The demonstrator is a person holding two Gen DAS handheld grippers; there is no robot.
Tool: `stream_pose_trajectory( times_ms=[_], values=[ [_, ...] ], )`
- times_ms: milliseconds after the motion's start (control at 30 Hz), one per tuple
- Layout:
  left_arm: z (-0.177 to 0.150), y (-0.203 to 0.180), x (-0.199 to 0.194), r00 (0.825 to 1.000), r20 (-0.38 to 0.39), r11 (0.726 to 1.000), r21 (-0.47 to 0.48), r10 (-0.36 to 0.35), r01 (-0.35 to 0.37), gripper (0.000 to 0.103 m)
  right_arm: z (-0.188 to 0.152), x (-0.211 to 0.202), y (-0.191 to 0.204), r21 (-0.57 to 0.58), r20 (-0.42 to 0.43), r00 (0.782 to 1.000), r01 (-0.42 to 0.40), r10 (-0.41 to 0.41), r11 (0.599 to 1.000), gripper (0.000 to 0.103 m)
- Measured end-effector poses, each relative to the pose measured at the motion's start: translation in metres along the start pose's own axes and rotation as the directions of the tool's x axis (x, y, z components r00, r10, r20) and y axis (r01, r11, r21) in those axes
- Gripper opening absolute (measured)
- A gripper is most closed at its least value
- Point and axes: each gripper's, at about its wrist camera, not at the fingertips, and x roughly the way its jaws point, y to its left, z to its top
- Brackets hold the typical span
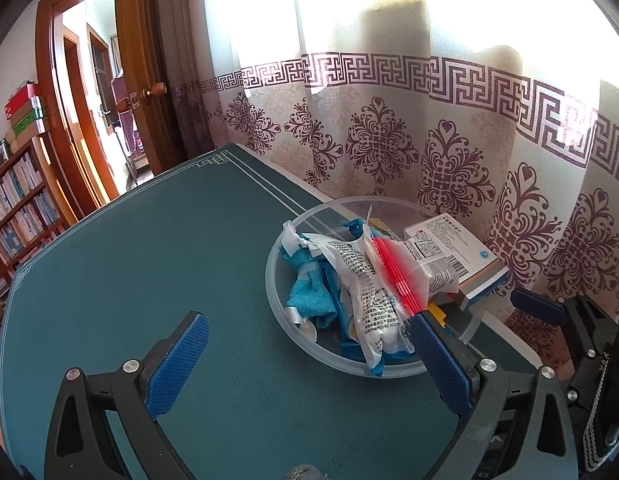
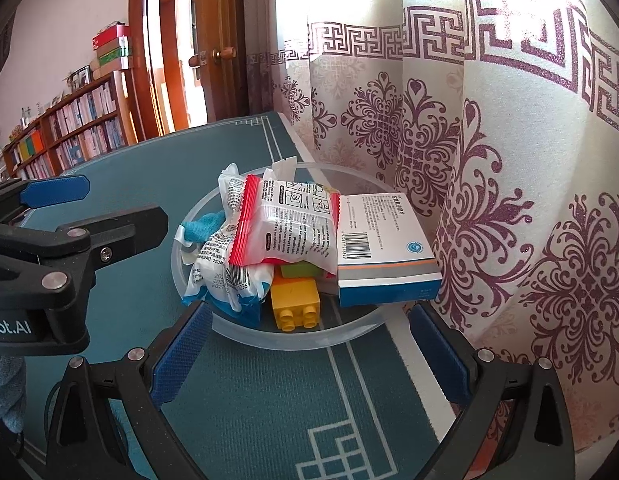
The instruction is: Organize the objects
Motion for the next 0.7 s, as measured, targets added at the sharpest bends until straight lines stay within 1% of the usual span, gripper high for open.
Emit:
stream_pose_trajectory(
  times_ms=[700],
  values=[
    [-0.0033,0.0018,0.0013,1.000,-0.010,1.000,-0.002,0.005,-0.005,0.103,-0.0012,0.0026,0.0024,-0.003,-0.011,1.000,-0.006,0.006,1.000,0.100]
  ],
)
